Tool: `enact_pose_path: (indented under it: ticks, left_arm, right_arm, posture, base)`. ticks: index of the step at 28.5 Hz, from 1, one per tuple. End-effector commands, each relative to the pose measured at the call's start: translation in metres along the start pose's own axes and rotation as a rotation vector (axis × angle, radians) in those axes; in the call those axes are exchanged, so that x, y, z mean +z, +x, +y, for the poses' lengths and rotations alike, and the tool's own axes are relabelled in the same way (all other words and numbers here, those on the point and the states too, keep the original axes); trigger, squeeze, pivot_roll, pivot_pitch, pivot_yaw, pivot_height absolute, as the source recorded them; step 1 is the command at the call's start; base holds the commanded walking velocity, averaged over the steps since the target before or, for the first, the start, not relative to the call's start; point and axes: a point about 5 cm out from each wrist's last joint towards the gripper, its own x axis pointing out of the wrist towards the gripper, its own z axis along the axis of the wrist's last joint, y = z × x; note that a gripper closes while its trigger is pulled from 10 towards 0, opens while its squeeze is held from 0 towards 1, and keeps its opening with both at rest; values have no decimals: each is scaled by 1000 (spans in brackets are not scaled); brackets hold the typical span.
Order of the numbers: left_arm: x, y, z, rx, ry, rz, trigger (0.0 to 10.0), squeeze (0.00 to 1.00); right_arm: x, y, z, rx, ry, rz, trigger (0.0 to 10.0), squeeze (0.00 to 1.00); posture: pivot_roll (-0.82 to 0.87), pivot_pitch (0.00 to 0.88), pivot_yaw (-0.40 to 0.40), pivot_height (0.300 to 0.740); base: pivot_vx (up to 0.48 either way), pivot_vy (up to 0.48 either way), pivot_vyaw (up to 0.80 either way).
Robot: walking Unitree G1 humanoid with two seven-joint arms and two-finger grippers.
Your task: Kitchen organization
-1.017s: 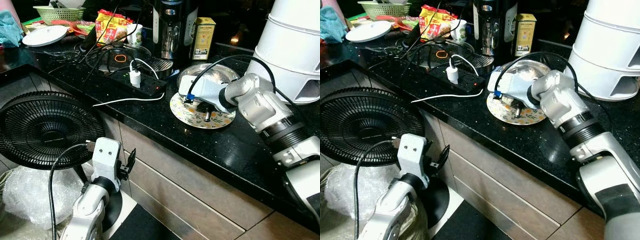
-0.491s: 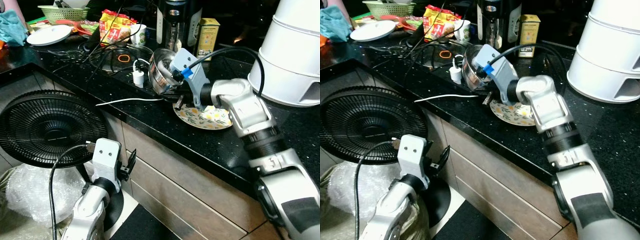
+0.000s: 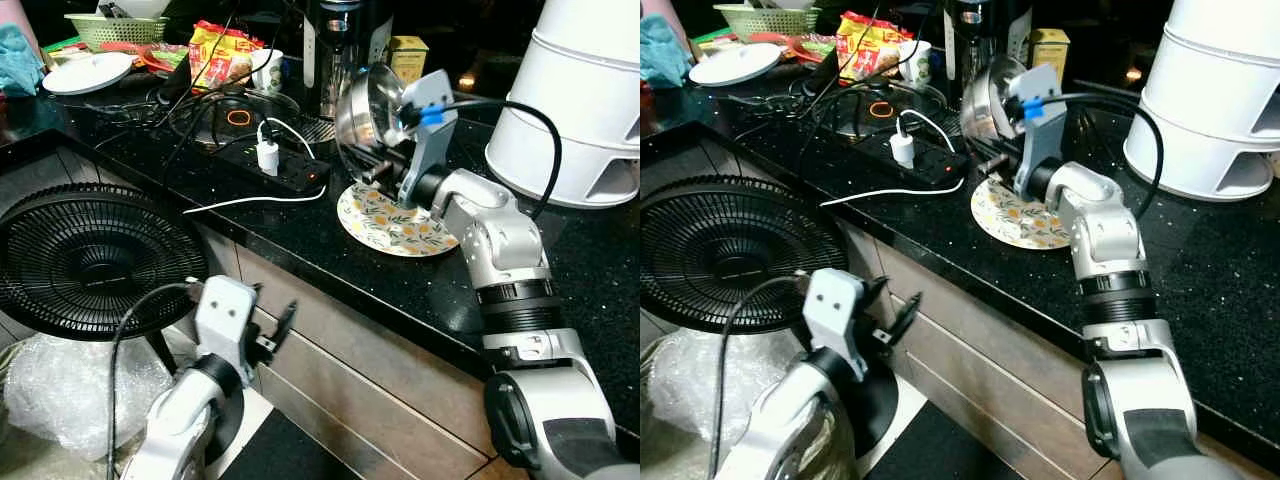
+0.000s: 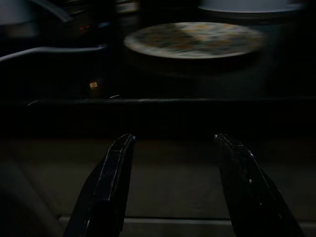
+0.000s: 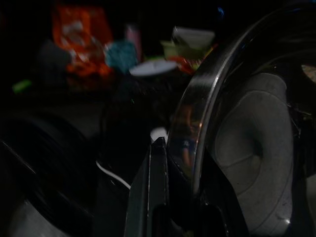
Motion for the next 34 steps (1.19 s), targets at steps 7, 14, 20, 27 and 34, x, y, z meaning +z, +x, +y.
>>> enact_pose_path:
  ticks: [7,14,20,27,34]
  left_arm:
    - [18,6,-14,-83,-3,-53,10000,0]
    - [43,14,3,67,-70,-170,10000,0]
    - [67,11,42,265,-97,-265,10000,0]
    - [75,9,79,439,-195,-296,10000,0]
    - [70,18,100,499,-332,-266,10000,0]
  right_arm:
    - [5,-2,1,-59,62,-98,10000,0]
    - [10,-12,-23,-214,96,-157,10000,0]
    - [20,-19,-40,-339,-85,-125,10000,0]
    - [19,-22,-51,-421,-356,20,10000,0]
    - [15,-25,-57,-444,-421,82,10000,0]
  posture:
    - [77,0,-8,740]
    - [83,0,-12,740]
    - [81,0,-7,740]
    - [78,0,-7,740]
    - [68,0,-11,740]
  base:
    - [0,0,0]
    - [0,0,0]
    - [0,0,0]
    - [0,0,0]
    - [0,0,0]
